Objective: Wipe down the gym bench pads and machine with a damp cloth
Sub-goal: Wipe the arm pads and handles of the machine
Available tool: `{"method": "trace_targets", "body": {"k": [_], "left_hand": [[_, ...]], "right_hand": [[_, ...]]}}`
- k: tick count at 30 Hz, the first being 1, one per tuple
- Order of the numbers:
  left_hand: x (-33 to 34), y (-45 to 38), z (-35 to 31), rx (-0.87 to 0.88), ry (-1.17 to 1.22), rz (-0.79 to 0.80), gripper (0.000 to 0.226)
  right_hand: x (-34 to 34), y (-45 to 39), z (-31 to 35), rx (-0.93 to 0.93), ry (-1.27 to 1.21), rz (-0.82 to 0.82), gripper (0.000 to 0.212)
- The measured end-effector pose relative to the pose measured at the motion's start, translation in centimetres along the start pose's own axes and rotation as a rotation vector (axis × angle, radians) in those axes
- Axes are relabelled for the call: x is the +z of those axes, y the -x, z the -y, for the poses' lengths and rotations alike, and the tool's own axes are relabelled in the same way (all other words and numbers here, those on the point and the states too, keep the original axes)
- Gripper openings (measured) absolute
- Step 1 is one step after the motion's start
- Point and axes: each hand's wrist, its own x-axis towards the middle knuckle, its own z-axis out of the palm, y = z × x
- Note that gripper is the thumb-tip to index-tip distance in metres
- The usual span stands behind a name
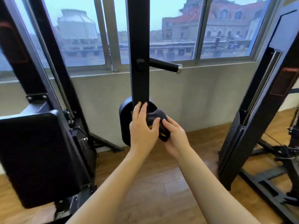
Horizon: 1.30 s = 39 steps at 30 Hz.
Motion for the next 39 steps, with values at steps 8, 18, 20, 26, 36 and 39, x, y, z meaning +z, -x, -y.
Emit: {"method": "trace_targets", "body": {"k": [8, 18, 20, 26, 36, 39], "left_hand": [[5.4, -7.0, 1.4, -0.093, -0.163, -0.550, 0.089], [6.9, -7.2, 2.1, -0.126, -0.290, -0.725, 0.087], [7.1, -6.9, 2.1, -0.138, -0.273, -0.713, 0.088], [7.9, -6.7, 2.1, -0.131, -0.510, -0.688, 0.082], [7.7, -6.4, 3.1, -0.106, -0.551, -0.673, 0.070], [7.3, -6.5, 3.6, -0.113, -0.559, -0.672, 0.071]], "right_hand": [[-0.8, -13.5, 6.6, -0.142, 0.255, -0.024, 0.022], [0.3, -17.4, 3.9, -0.647, 0.955, 0.533, 0.022], [-1.4, -17.3, 3.5, -0.655, 0.948, 0.476, 0.023], [-3.9, -16.7, 4.5, -0.648, 0.864, 0.442, 0.025], [-2.7, -17.5, 3.3, -0.744, 0.941, 0.656, 0.029], [-5.1, -17.3, 1.8, -0.687, 0.881, 0.594, 0.029]]}}
